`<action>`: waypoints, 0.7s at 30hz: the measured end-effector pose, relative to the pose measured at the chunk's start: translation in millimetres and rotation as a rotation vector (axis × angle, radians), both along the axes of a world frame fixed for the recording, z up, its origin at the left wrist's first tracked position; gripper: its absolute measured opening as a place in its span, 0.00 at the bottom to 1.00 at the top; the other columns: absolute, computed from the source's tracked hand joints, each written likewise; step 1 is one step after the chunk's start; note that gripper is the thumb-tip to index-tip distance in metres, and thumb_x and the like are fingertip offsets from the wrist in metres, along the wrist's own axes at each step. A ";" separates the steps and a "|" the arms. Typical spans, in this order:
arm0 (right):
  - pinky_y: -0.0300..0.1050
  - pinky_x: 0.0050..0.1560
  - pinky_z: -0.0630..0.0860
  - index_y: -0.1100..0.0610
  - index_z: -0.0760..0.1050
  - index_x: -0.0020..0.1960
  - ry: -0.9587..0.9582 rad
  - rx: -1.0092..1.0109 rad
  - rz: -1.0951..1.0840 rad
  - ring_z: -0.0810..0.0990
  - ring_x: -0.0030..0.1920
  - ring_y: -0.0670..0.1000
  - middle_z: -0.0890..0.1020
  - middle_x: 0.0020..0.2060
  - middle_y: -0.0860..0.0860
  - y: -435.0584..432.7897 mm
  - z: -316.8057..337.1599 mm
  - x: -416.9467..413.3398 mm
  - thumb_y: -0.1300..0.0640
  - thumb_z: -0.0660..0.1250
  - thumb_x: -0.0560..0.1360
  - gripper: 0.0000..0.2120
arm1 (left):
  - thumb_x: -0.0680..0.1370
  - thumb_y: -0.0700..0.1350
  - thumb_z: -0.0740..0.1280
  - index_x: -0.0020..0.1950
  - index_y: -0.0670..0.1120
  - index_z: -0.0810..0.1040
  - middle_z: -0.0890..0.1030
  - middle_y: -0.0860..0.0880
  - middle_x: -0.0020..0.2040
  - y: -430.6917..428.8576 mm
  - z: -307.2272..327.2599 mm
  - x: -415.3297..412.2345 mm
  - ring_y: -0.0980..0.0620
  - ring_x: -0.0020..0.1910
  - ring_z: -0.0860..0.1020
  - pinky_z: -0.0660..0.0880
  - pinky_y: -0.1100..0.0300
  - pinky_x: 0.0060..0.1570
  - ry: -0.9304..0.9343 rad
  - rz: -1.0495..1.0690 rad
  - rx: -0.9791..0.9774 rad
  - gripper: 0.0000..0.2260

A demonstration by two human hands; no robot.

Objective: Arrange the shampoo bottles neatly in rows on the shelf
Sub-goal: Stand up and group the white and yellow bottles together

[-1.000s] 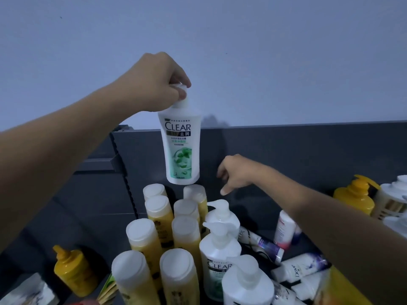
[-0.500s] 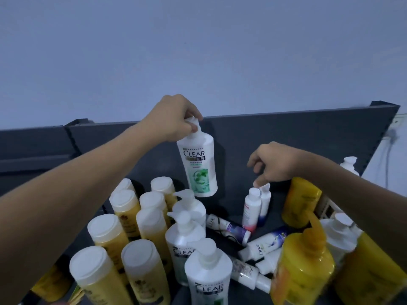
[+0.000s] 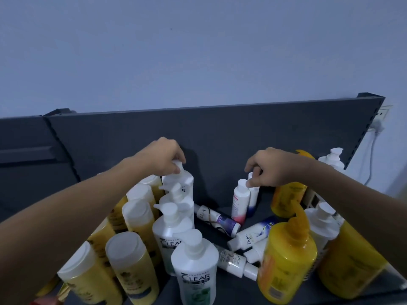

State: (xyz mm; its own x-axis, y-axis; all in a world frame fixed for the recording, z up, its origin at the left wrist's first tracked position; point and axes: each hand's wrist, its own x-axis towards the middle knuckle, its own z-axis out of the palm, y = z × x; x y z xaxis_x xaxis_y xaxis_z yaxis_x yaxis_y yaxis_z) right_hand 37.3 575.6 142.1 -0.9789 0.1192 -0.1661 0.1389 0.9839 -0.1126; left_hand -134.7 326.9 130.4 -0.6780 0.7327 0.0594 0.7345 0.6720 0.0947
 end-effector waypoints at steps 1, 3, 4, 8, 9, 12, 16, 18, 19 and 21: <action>0.48 0.56 0.79 0.54 0.78 0.67 -0.005 -0.002 0.006 0.82 0.53 0.49 0.86 0.51 0.46 -2.0 -0.8 -1.0 0.43 0.72 0.76 0.24 | 0.76 0.44 0.74 0.61 0.52 0.84 0.83 0.54 0.57 -0.3 -3.9 -1.0 0.54 0.51 0.79 0.76 0.61 0.48 -0.006 -0.009 -0.008 0.13; 0.47 0.56 0.79 0.54 0.78 0.67 -0.009 -0.001 0.019 0.82 0.53 0.49 0.86 0.53 0.47 -5.7 -2.4 -3.8 0.43 0.72 0.76 0.24 | 0.76 0.45 0.75 0.61 0.52 0.84 0.83 0.54 0.57 -1.2 -10.3 -3.4 0.55 0.50 0.79 0.78 0.61 0.48 -0.020 -0.028 -0.026 0.14; 0.46 0.56 0.79 0.54 0.78 0.68 -0.012 0.000 0.025 0.82 0.54 0.49 0.86 0.54 0.47 -7.4 -3.2 -5.4 0.42 0.71 0.76 0.24 | 0.76 0.45 0.75 0.61 0.52 0.85 0.83 0.55 0.56 -1.5 -12.5 -4.9 0.55 0.50 0.79 0.79 0.60 0.49 -0.023 -0.035 -0.033 0.14; 0.47 0.58 0.78 0.54 0.77 0.69 -0.023 -0.006 0.048 0.81 0.56 0.50 0.85 0.56 0.48 -17.4 -5.6 -10.9 0.42 0.71 0.77 0.25 | 0.75 0.46 0.76 0.61 0.53 0.85 0.83 0.55 0.57 -5.9 -15.1 -10.3 0.54 0.52 0.80 0.79 0.58 0.52 -0.030 -0.066 -0.019 0.14; 0.47 0.58 0.78 0.53 0.77 0.69 -0.020 -0.010 0.051 0.81 0.56 0.50 0.85 0.56 0.47 -21.1 -5.4 -12.1 0.42 0.71 0.77 0.25 | 0.75 0.46 0.76 0.62 0.53 0.84 0.83 0.55 0.58 -8.1 -15.3 -10.9 0.54 0.53 0.80 0.79 0.58 0.53 -0.033 -0.076 -0.019 0.15; 0.47 0.58 0.78 0.53 0.77 0.68 -0.007 -0.024 0.064 0.82 0.55 0.48 0.86 0.52 0.44 -36.4 -5.7 -16.6 0.42 0.71 0.77 0.24 | 0.77 0.46 0.74 0.65 0.52 0.82 0.84 0.54 0.60 -20.6 -14.8 -10.5 0.54 0.57 0.81 0.79 0.57 0.58 -0.054 -0.078 0.029 0.16; 0.46 0.57 0.79 0.51 0.78 0.66 0.027 -0.040 0.114 0.82 0.51 0.45 0.85 0.47 0.41 -72.9 -2.5 -22.5 0.41 0.71 0.76 0.23 | 0.79 0.45 0.72 0.65 0.51 0.82 0.85 0.54 0.58 -59.2 6.6 5.4 0.56 0.56 0.82 0.76 0.62 0.58 -0.032 -0.040 0.211 0.15; 0.43 0.55 0.78 0.50 0.79 0.66 0.048 -0.060 0.147 0.82 0.50 0.43 0.86 0.47 0.41 -99.8 4.7 -23.9 0.41 0.71 0.77 0.22 | 0.79 0.45 0.72 0.63 0.52 0.83 0.85 0.56 0.56 -89.7 21.3 19.4 0.59 0.54 0.81 0.77 0.63 0.56 -0.013 -0.032 0.262 0.12; 0.42 0.54 0.78 0.50 0.79 0.65 0.062 -0.067 0.168 0.82 0.49 0.42 0.86 0.47 0.41 -115.0 8.7 -24.3 0.42 0.71 0.77 0.20 | 0.79 0.46 0.72 0.61 0.53 0.84 0.85 0.57 0.54 -106.9 27.0 26.8 0.61 0.52 0.81 0.77 0.64 0.55 -0.007 -0.030 0.274 0.11; 0.43 0.53 0.79 0.50 0.80 0.64 0.101 -0.095 0.201 0.82 0.48 0.42 0.86 0.46 0.42 -146.5 15.0 -24.1 0.43 0.71 0.77 0.18 | 0.79 0.46 0.72 0.57 0.53 0.85 0.85 0.59 0.51 -142.1 33.2 40.9 0.63 0.50 0.81 0.78 0.65 0.53 0.005 -0.028 0.267 0.08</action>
